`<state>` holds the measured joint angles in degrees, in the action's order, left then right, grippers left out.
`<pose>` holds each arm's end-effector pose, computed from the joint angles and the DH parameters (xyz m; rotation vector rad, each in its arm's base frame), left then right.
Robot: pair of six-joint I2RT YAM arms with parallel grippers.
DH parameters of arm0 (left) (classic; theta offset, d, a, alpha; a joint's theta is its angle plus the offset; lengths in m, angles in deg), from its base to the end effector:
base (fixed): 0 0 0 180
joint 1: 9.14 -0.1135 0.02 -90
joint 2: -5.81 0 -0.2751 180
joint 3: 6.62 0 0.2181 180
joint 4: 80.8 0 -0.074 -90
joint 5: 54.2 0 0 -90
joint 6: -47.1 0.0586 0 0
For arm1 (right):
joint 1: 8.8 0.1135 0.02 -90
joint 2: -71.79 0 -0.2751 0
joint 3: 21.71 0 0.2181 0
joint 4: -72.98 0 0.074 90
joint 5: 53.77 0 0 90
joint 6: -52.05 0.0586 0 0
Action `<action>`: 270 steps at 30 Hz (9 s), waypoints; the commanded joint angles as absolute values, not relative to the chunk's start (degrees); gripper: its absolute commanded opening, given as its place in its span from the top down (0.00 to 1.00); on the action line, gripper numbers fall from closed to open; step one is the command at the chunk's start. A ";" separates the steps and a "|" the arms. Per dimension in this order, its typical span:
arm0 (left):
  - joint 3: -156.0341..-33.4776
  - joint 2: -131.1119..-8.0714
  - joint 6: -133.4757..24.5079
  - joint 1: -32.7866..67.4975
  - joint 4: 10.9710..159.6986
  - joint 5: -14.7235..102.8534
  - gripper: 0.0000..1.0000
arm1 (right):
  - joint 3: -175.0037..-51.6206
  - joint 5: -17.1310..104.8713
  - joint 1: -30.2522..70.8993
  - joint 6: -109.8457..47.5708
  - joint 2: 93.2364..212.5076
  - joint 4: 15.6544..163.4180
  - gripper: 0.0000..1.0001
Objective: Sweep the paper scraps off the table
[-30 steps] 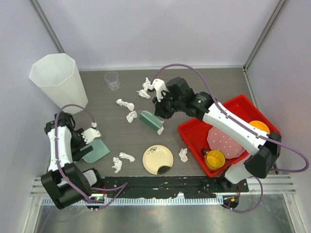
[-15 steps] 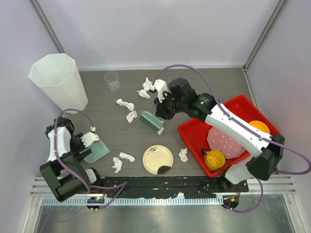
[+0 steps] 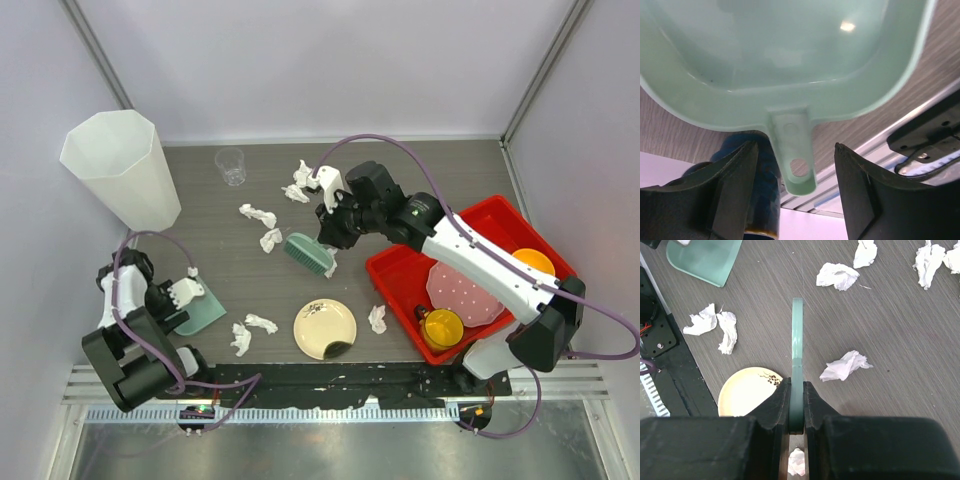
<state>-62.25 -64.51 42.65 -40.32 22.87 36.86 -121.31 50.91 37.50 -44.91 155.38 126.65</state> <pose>0.1169 0.0695 0.1847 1.4320 2.7888 -0.0390 0.1982 0.2289 0.3672 -1.1511 1.9736 0.6537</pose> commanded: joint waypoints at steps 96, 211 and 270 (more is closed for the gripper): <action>-70.30 -74.87 14.58 -13.27 21.36 40.08 1.00 | -152.73 51.62 51.93 -5.34 192.75 112.58 0.99; -94.05 -82.17 66.69 -25.58 123.48 -4.90 1.00 | -116.87 27.53 39.71 -16.07 148.87 118.12 0.99; -80.68 -81.45 7.02 -12.84 17.05 26.22 1.00 | -158.70 25.51 41.03 -18.88 192.89 129.28 0.99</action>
